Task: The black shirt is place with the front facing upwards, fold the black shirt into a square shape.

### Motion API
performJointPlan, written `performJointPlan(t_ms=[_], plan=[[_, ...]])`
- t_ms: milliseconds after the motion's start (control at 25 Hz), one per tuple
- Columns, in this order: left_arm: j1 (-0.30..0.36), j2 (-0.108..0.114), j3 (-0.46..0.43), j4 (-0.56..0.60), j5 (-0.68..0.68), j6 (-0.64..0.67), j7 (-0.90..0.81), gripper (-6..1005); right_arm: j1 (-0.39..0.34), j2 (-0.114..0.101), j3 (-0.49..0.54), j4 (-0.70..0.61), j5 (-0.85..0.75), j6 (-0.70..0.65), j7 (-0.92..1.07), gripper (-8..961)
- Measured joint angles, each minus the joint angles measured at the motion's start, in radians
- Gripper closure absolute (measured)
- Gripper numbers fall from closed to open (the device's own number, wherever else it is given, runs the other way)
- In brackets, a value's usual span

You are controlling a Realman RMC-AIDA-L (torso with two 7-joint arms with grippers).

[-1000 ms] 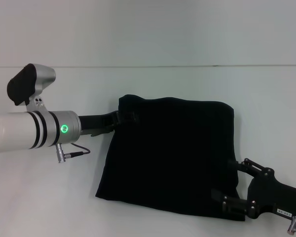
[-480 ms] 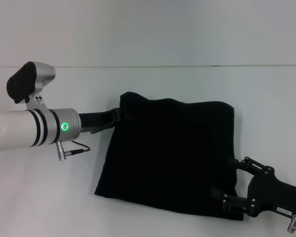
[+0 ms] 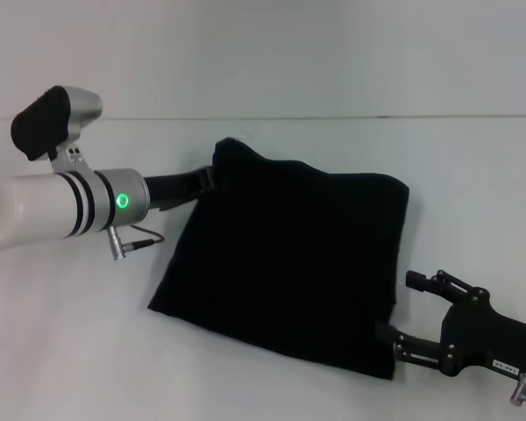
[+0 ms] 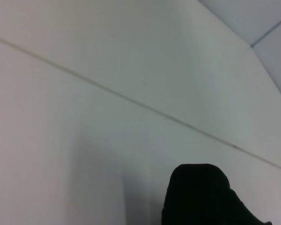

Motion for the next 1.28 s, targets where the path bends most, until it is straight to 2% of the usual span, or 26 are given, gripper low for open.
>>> performJointPlan(t_ms=[160, 320, 640, 920, 1040, 1280], plan=[[0.013, 0.012, -0.003, -0.001, -0.06, -0.027, -0.007, 950, -0.001, 0.0, 0.015, 0.0, 0.0, -0.002, 0.0, 23], [0.063, 0.03, -0.003, -0.018, -0.16, 0.004, -0.008, 950, -0.002, 0.0, 0.033, 0.0, 0.0, -0.003, 0.0, 23], [0.184, 0.015, -0.004, -0.023, -0.343, 0.063, 0.001, 949, -0.002, 0.0, 0.045, 0.0, 0.0, -0.004, 0.0, 22], [0.198, 0.016, -0.004, -0.021, -0.378, 0.12, 0.093, 949, 0.0, 0.0, 0.052, 0.0, 0.0, -0.005, 0.0, 22], [0.197, 0.02, -0.002, -0.017, -0.374, 0.133, 0.11, 892, 0.0, 0.0, 0.053, 0.0, 0.0, -0.005, 0.0, 22], [0.226, 0.037, -0.002, -0.005, -0.379, 0.165, 0.112, 643, -0.001, 0.001, 0.07, 0.002, 0.0, -0.012, 0.0, 22]])
